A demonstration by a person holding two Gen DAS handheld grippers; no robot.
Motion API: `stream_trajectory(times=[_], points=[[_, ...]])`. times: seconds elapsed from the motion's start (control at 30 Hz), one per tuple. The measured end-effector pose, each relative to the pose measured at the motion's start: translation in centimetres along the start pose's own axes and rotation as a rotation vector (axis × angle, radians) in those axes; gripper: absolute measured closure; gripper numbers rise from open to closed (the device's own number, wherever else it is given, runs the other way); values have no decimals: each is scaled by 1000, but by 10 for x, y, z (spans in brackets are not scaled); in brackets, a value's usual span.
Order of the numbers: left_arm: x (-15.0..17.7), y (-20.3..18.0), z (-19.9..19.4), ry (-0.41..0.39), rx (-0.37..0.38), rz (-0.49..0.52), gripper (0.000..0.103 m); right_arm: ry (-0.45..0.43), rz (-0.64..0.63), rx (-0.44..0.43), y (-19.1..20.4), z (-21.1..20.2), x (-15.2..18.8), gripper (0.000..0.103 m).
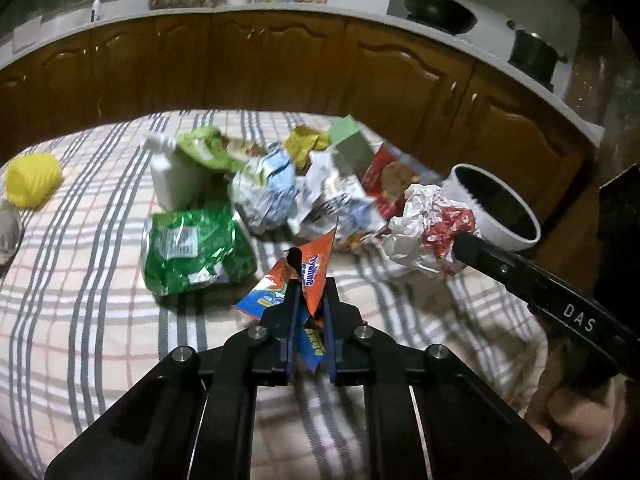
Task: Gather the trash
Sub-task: 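Carry both wrappers over the white bin and open both tools to drop them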
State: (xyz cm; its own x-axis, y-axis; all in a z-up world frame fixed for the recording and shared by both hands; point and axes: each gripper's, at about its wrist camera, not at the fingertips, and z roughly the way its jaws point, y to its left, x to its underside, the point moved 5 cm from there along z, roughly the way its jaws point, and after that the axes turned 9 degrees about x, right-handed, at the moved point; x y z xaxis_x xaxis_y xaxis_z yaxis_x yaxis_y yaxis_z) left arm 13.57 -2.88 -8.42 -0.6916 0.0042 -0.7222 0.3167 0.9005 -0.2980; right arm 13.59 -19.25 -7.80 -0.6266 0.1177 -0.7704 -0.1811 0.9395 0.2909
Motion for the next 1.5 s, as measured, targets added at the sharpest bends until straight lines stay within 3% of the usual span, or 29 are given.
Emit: stream_trajectory(times=[0.3, 0.77, 1.27, 1.5], points=[[-28, -24, -8, -35, 31, 54, 94, -78, 37, 24, -23, -34, -21, 84], [-62, -91, 13, -40, 137, 159, 94, -141, 135, 151, -95, -65, -38, 84], [-99, -166, 62, 2, 268, 235, 94, -154, 198, 330, -170, -81, -53, 84], [-114, -198, 99, 59, 326, 242, 94, -129, 207, 384, -199, -78, -61, 84]])
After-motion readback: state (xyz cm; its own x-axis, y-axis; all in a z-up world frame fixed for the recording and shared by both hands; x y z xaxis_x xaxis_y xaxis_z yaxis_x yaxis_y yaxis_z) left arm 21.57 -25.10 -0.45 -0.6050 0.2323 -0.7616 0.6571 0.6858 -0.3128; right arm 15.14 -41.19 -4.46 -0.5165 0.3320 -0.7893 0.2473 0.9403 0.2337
